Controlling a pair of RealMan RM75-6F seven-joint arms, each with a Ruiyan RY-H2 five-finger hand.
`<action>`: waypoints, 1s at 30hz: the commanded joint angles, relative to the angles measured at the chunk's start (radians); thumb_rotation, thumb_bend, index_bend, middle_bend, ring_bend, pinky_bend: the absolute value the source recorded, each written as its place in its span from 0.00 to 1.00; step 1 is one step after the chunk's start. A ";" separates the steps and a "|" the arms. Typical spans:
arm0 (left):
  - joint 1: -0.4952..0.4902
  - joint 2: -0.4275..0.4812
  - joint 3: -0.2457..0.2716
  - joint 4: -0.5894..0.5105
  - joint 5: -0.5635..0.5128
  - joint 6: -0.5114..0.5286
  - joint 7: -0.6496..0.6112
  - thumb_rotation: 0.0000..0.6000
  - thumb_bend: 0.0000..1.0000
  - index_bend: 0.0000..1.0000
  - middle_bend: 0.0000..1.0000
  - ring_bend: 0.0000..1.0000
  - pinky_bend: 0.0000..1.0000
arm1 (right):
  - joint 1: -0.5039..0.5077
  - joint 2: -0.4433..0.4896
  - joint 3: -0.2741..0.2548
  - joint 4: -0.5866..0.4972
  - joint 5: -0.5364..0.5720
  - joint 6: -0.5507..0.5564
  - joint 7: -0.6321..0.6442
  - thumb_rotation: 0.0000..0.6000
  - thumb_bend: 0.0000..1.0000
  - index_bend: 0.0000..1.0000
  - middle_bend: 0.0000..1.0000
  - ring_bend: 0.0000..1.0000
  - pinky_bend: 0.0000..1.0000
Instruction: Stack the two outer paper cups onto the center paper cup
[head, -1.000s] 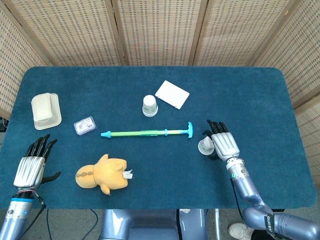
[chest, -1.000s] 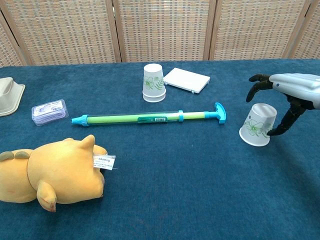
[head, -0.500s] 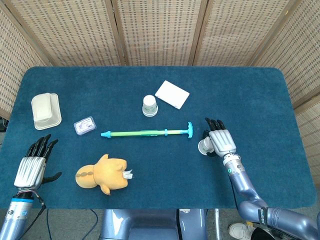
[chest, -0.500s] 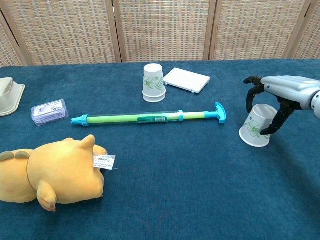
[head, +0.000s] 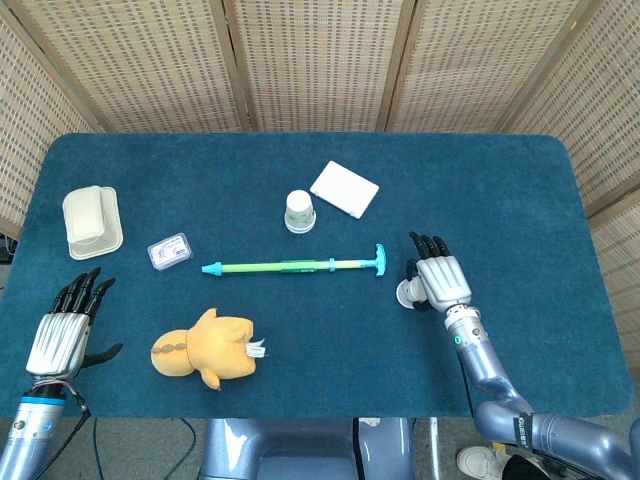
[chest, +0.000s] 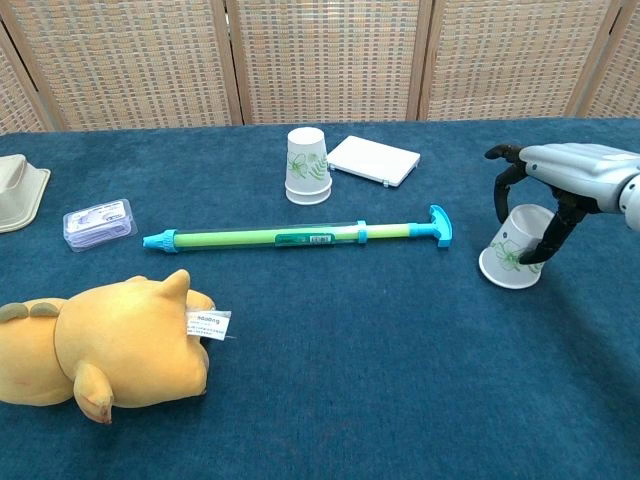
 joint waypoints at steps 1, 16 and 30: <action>0.002 0.000 -0.002 0.000 0.002 -0.004 0.002 1.00 0.15 0.10 0.00 0.00 0.10 | 0.009 0.006 0.006 -0.013 -0.011 0.012 -0.013 1.00 0.23 0.57 0.08 0.00 0.11; 0.011 0.002 -0.026 0.006 0.000 -0.020 -0.010 1.00 0.15 0.10 0.00 0.00 0.10 | 0.108 0.031 0.109 -0.050 -0.015 0.012 -0.021 1.00 0.23 0.58 0.09 0.00 0.13; 0.004 -0.001 -0.050 0.030 -0.030 -0.060 -0.027 1.00 0.15 0.10 0.00 0.00 0.10 | 0.296 -0.031 0.207 0.013 0.062 -0.072 -0.067 1.00 0.23 0.59 0.09 0.00 0.13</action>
